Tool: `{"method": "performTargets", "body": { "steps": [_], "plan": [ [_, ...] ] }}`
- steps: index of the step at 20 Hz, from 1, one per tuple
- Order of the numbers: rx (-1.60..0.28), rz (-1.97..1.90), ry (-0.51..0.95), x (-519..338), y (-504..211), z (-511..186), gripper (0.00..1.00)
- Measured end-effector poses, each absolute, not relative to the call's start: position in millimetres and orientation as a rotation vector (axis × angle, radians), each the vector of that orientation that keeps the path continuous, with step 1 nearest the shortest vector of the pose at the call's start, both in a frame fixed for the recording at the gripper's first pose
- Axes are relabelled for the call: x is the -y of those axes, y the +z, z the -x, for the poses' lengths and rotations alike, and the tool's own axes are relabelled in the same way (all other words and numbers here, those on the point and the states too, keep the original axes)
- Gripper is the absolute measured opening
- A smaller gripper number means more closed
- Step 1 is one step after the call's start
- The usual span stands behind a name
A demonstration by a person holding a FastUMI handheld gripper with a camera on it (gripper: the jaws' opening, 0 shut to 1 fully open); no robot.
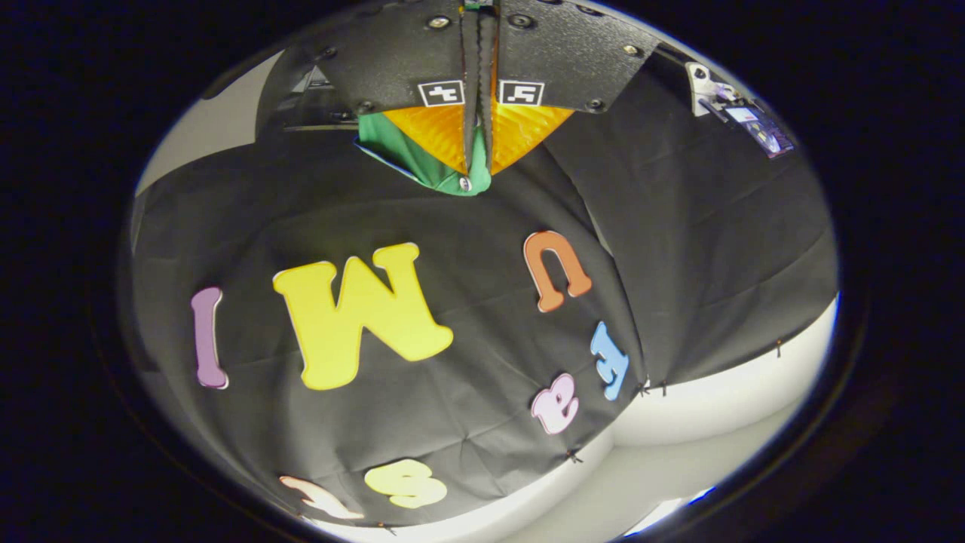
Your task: Put the clothes into the washing machine and then close the washing machine lid.
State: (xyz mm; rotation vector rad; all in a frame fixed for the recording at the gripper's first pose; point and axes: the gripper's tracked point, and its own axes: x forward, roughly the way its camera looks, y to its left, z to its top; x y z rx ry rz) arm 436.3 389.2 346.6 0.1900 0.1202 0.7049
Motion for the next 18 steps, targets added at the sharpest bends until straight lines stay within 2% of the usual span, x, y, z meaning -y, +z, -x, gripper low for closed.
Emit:
{"method": "performTargets", "body": {
  "steps": [10,18],
  "plan": [
    [-0.306,-0.139,0.689,-432.0,236.8,-513.3,0.04],
    [-0.539,-0.137,0.542,-421.4,113.1,-550.6,0.04]
  ]
}}
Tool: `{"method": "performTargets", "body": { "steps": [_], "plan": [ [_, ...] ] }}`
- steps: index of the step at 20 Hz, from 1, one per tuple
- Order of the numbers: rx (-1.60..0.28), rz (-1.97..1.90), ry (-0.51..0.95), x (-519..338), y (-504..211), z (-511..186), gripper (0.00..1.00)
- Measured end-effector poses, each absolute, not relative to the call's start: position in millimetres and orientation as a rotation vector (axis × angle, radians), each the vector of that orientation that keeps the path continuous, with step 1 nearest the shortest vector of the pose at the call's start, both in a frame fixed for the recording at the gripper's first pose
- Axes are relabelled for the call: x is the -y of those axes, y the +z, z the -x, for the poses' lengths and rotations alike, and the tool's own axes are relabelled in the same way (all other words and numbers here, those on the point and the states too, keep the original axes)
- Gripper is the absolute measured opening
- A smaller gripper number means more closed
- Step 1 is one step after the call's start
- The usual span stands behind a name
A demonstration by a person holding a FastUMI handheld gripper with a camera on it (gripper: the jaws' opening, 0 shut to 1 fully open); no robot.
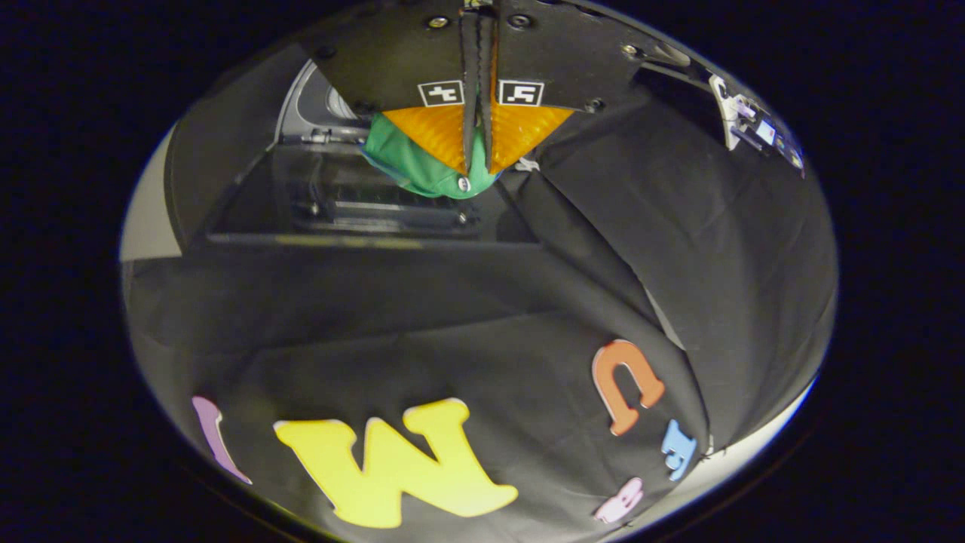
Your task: Put the clothes into the washing machine and then close the washing machine lid.
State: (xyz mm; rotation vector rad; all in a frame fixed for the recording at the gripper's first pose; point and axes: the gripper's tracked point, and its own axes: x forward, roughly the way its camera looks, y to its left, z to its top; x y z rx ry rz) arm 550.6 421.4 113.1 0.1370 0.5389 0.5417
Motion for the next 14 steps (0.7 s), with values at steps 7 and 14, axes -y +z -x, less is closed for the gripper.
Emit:
{"method": "performTargets", "body": {
  "steps": [7,14],
  "plan": [
    [-0.714,-0.114,0.397,-404.4,12.3,-559.4,0.04],
    [-0.858,-0.117,0.259,-404.2,-59.8,-557.5,0.04]
  ]
}}
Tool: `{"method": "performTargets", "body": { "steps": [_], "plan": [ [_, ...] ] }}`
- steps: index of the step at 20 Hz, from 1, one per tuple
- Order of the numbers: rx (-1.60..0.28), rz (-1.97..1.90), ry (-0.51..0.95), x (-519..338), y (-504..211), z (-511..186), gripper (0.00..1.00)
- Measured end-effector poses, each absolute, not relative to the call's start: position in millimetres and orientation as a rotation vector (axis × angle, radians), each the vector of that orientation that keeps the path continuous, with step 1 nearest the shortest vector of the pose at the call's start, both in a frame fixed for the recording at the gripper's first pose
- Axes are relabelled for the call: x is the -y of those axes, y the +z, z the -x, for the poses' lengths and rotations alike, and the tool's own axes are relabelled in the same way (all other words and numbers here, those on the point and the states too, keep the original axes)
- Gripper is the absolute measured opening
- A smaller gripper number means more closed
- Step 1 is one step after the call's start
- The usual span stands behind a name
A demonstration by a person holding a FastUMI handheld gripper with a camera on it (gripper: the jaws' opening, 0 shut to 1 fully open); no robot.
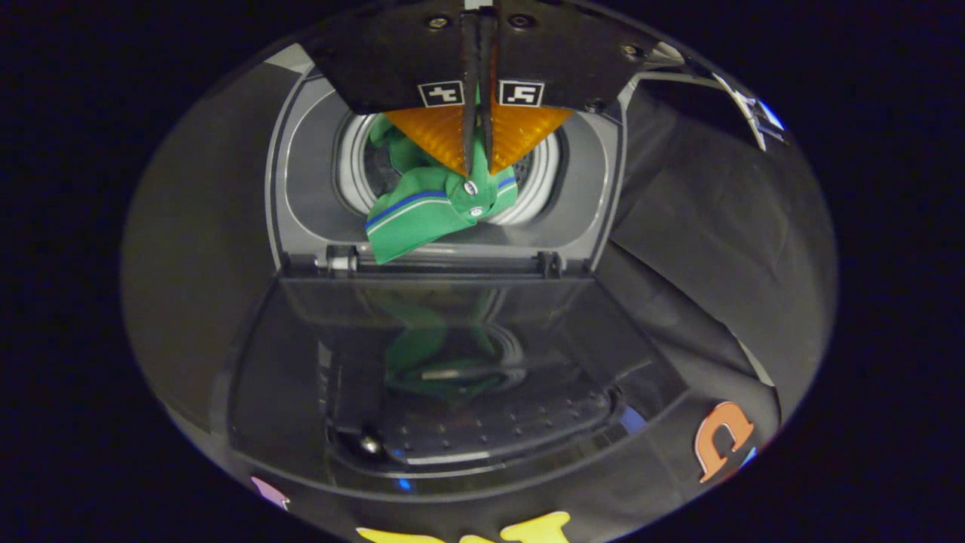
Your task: Put the clothes into the washing machine and then close the washing machine lid.
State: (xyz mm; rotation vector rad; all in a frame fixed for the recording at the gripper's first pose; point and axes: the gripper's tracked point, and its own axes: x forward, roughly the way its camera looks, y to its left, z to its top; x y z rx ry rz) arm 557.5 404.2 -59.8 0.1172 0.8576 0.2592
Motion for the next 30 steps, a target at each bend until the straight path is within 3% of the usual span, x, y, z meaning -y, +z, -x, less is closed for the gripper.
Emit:
{"method": "performTargets", "body": {
  "steps": [4,8,12,30],
  "plan": [
    [-0.906,-0.107,0.201,-393.5,-82.3,-553.3,0.05],
    [-0.861,-0.079,0.182,-387.6,-71.1,-558.6,0.13],
    [-0.863,-0.087,0.153,-384.4,-66.5,-554.6,0.93],
    [-0.737,-0.041,0.166,-372.8,-23.9,-536.5,0.93]
  ]
}}
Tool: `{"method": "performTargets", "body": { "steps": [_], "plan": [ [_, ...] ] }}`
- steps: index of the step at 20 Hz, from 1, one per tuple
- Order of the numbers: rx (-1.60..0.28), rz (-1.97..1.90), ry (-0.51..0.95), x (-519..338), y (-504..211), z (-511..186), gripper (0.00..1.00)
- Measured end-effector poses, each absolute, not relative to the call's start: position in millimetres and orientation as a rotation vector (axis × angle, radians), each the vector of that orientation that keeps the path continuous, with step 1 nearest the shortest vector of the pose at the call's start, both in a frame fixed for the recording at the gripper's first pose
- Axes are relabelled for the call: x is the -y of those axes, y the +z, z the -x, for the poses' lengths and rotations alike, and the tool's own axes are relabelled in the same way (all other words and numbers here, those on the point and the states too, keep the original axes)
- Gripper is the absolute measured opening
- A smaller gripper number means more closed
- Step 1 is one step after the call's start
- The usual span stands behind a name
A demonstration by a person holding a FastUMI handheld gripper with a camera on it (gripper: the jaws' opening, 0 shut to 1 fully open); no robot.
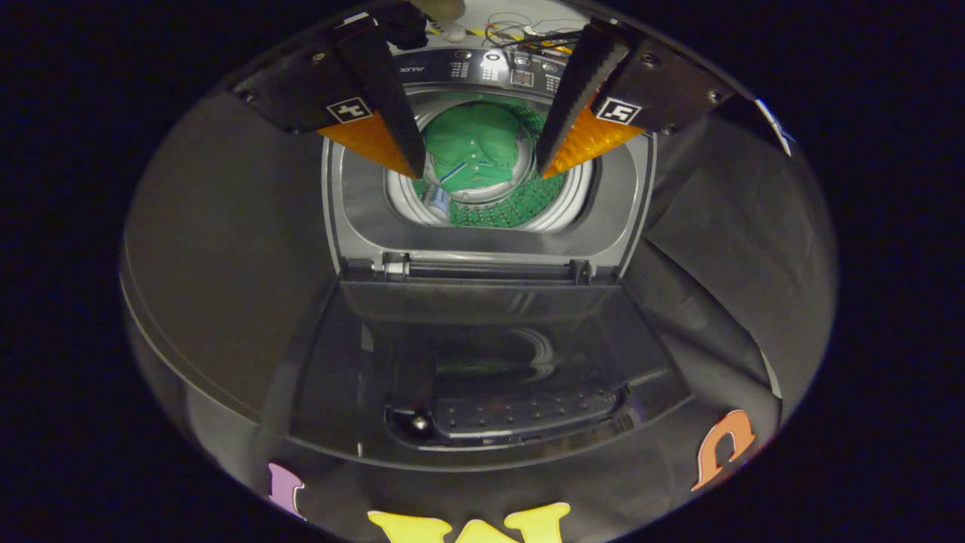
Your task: Put the clothes into the washing machine and then close the washing machine lid.
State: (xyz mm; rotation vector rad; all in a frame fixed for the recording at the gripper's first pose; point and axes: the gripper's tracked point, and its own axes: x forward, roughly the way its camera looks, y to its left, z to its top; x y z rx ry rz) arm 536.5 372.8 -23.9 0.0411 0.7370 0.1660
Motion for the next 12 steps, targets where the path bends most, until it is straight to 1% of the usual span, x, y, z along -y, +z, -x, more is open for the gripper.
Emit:
{"method": "performTargets", "body": {
  "steps": [3,12],
  "plan": [
    [-0.659,-0.017,0.178,-372.3,3.8,-543.4,0.93],
    [-0.397,0.028,0.205,-381.9,120.4,-567.0,0.93]
  ]
}}
